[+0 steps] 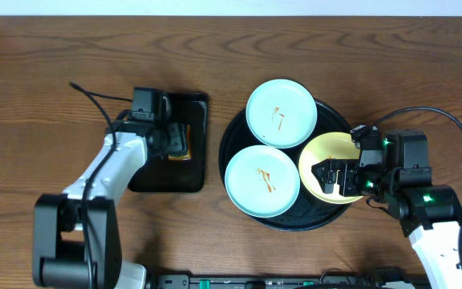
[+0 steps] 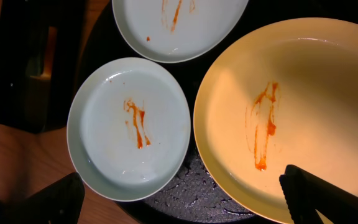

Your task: Clean dirty plates on tray and stack at the side

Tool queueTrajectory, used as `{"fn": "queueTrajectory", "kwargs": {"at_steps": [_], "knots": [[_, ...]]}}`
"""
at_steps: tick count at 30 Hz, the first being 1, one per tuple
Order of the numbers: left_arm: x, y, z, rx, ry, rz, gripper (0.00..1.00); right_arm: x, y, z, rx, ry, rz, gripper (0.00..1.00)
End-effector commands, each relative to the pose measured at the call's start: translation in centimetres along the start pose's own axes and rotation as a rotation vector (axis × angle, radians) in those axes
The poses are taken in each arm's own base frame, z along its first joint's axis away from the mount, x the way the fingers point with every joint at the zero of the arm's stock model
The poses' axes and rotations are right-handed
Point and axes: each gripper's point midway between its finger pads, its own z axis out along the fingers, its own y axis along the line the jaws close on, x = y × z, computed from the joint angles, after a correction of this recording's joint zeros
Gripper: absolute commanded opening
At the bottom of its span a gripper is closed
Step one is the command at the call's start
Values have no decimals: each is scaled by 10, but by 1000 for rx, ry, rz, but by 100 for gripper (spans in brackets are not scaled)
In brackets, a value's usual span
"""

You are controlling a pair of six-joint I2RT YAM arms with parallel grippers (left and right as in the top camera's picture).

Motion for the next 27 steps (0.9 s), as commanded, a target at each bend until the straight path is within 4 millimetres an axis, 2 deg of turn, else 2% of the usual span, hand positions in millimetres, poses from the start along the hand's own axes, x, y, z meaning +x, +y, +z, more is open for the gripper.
{"fn": "queueTrajectory", "kwargs": {"at_steps": [1,7,15,22,25,26,27], "knots": [[-5,-10,5,20,-5,24,68,-5,7,-4,-21,-12,-28,99],[-8,-24,7,38,-29,59,62,-4,7,-4,-20,-10,-27,99],[-1,-23,20,-13,-9,87,58,-4,7,-4,-19,-6,-25,99],[3,-22,24,-18,5,87,38,-4,7,-4,-19,-6,-25,99],[3,-19,24,-33,6,87,19,-4,7,-4,-20,-6,-25,99],[4,-19,24,-34,10,86,8,-4,7,-4,-20,-6,-25,99],[4,-19,24,-35,12,86,8,-3,7,-4,-20,-6,-25,99]]}}
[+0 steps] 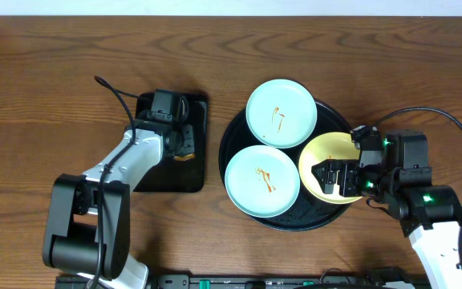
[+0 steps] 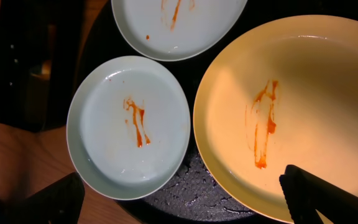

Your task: Clean dirty plates on tray and stack at the side

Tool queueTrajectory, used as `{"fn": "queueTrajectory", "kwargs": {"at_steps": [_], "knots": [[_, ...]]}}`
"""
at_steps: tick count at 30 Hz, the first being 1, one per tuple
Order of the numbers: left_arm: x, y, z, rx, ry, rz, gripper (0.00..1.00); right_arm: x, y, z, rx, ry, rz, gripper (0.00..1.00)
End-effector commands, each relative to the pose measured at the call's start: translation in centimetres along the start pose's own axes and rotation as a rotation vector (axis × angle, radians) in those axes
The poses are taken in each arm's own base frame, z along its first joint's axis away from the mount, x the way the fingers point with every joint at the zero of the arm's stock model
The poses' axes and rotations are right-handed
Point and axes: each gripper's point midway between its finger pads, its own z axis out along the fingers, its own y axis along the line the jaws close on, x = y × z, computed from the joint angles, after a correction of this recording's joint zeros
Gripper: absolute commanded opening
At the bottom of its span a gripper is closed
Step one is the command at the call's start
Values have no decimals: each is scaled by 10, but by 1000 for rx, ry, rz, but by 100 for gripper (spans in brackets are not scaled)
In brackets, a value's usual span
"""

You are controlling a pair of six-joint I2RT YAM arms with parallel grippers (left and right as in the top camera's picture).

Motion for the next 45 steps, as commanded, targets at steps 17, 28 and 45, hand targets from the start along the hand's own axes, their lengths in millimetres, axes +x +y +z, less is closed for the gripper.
{"fn": "queueTrajectory", "kwargs": {"at_steps": [17,28,45], "knots": [[-33,-7,-68,15,-186,13,7,-3,7,-4,-19,-6,-25,99],[6,6,-23,-28,-27,10,7,-3,7,-4,-19,-5,-25,99],[7,5,-16,-28,-7,10,7,22,12,8,-66,104,-3,96]]}}
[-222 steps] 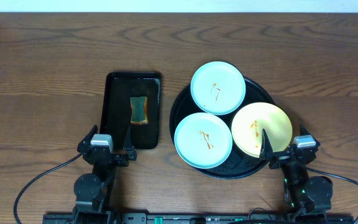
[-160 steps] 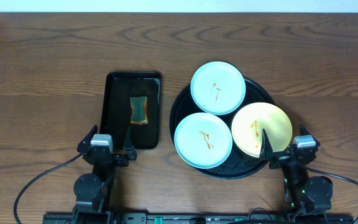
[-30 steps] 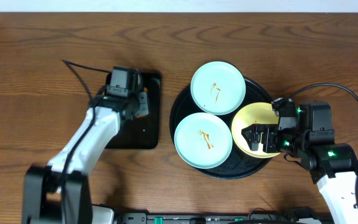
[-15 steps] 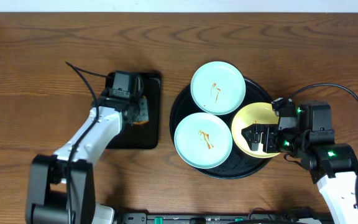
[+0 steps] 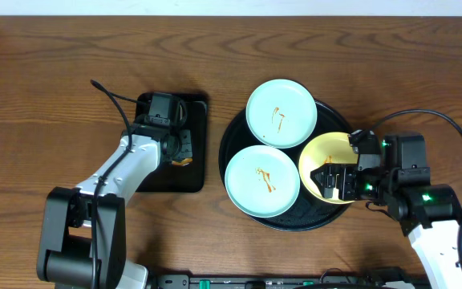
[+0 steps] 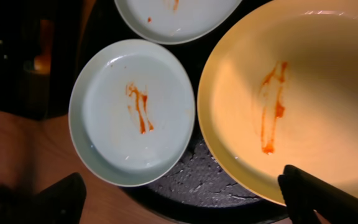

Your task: Clean dirty plates on tray and stack at the side

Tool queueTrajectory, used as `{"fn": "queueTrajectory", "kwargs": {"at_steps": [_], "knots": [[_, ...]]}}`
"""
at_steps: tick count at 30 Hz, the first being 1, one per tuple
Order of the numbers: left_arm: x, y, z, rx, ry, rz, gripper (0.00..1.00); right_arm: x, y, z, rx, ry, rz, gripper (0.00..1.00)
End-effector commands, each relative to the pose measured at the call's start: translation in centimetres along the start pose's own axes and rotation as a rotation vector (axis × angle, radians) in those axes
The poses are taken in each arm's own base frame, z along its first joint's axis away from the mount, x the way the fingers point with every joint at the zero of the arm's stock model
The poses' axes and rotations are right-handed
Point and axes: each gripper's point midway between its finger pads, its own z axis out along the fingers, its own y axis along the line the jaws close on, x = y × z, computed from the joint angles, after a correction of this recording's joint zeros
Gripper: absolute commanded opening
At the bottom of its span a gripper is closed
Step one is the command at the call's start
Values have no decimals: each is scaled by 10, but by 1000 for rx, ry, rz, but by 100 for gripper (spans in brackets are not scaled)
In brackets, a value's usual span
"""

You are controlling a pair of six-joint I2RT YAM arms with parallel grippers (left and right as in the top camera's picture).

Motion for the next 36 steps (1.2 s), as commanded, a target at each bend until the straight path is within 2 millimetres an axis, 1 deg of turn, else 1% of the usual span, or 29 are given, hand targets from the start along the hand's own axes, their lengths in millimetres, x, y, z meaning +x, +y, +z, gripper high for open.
{"fn": "queueTrajectory", "kwargs": {"at_steps": [1,4,7,9,17,23,27,31,33,36], "knots": [[-10,-3,-7,2,-33,9,7,13,9,10,-46,63,-23,94],[-25,-7,-26,20,-100,11,8,23,10,21,-50,119,-26,90],[-40,-12,-50,43,-183,12,7,33,14,32,-68,177,-32,85],[-46,-14,-67,56,-232,13,7,38,16,38,-72,209,-30,82],[-64,-20,-133,111,-424,15,7,54,18,63,-51,313,52,79],[-76,-25,-178,152,-571,18,7,63,15,84,-17,374,126,61],[-81,-26,-202,174,-651,19,7,67,10,96,-2,407,147,49],[-83,-28,-223,193,-719,20,7,71,-1,107,47,429,186,44],[-84,-28,-233,202,-749,21,7,72,-2,114,48,436,187,42],[-85,-28,-243,210,-779,21,7,72,-2,119,46,437,181,38]]}}
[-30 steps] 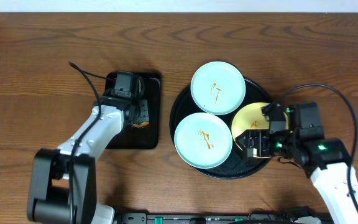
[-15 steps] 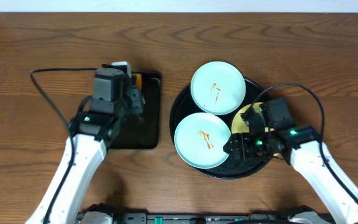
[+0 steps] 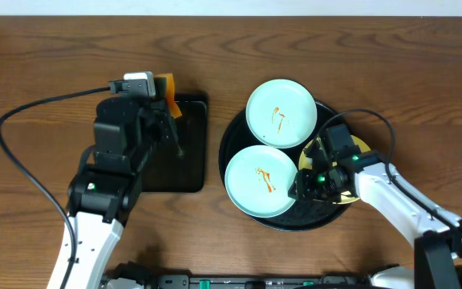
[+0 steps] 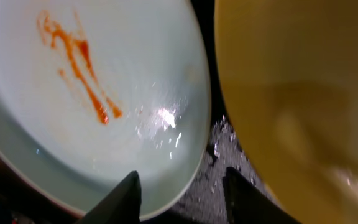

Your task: Clean dirty plates on tray and stack at the side

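Note:
Three smeared plates lie on the round black tray (image 3: 327,221): a far light-blue plate (image 3: 281,112), a near light-blue plate (image 3: 261,181) (image 4: 92,93) and a yellow plate (image 4: 303,81), mostly hidden under my right arm in the overhead view. My right gripper (image 3: 305,183) (image 4: 182,196) is open and low. One finger is over the near plate's right rim, the other over the bare tray strip (image 4: 219,168) beside the yellow plate. My left gripper (image 3: 167,96) is raised above the rectangular black tray (image 3: 189,172), shut on the orange sponge (image 3: 165,85).
The wooden table (image 3: 38,64) stretches to the left and behind both trays. The left arm's cable (image 3: 46,104) loops over the table at the left. The right arm's cable (image 3: 367,116) arches over the round tray's right edge.
My left gripper has risen off the rectangular tray with the sponge. My right gripper has moved left and down, from over the yellow plate to the near light-blue plate's right rim.
My left gripper stayed down on the sponge in the rectangular tray through all earlier moments, shifting slightly. My right gripper hovered open over the yellow plate. Now the sponge is lifted and the right gripper sits low at the near light-blue plate's rim.

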Tool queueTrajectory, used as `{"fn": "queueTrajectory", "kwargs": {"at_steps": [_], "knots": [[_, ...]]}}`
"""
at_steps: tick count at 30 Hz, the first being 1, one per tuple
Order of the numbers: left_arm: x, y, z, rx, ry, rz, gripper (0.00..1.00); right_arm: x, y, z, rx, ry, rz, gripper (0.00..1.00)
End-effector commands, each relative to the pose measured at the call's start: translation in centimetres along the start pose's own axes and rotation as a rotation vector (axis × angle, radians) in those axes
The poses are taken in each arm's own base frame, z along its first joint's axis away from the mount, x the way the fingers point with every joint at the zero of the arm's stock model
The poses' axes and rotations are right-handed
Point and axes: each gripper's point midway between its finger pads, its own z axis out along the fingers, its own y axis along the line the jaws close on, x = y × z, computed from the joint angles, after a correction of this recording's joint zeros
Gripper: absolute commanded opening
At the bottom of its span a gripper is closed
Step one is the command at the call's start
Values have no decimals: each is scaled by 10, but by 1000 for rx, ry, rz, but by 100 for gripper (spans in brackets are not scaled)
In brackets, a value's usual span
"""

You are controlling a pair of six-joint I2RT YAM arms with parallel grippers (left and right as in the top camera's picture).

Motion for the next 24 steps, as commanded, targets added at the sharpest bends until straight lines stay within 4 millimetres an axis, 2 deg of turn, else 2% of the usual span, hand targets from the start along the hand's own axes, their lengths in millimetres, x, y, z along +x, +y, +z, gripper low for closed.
{"fn": "queueTrajectory", "kwargs": {"at_steps": [1,6,10,15,24], "knots": [[-24,-7,-15,17,-80,9,8,3,0,8,11,17,6,37],[-32,-9,-23,26,-117,9,8,-1,7,11,14,-8,-33,33],[-33,-9,-24,28,-120,9,7,-2,0,13,86,-35,-13,32],[-29,-8,-24,23,-104,9,7,-1,1,15,106,-39,-29,30],[-27,-8,-23,21,-97,9,7,0,-12,19,164,-63,37,25]]}}
